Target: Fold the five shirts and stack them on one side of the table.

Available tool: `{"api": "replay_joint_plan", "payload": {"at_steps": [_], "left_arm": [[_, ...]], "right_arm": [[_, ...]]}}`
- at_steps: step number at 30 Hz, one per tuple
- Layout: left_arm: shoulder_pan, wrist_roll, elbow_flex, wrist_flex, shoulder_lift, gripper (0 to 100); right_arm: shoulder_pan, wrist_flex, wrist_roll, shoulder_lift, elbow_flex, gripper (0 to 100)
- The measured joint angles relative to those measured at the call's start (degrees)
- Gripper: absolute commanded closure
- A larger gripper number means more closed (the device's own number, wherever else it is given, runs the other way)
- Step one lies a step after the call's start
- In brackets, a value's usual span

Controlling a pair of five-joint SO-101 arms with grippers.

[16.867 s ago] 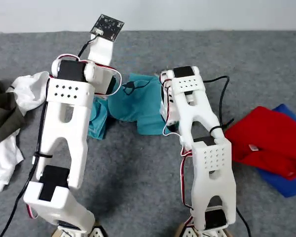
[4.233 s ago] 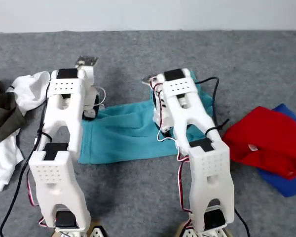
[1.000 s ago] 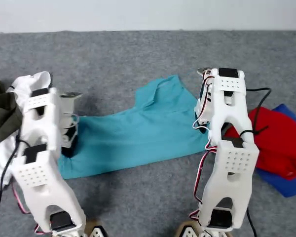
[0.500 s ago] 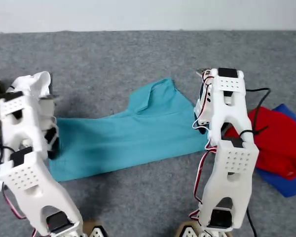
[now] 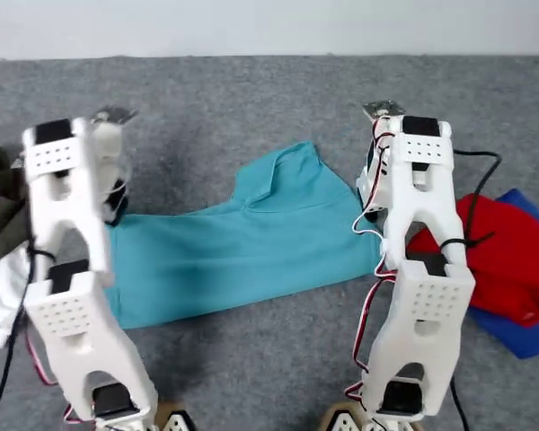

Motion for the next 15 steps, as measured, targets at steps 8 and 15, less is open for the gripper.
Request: {"api": "replay_joint_plan", "payload": {"at_steps": [8, 15], "left_arm": [[12.4, 4.6, -0.5, 0.0, 0.0, 98], [16.2, 4.9, 4.2, 0.0, 0.0, 98]], "right_arm": [[-3.2, -1.1, 0.0, 5.3, 0.0, 79.7], [-3.5, -1.2, -0.1, 8.9, -1.1, 82.4]]}}
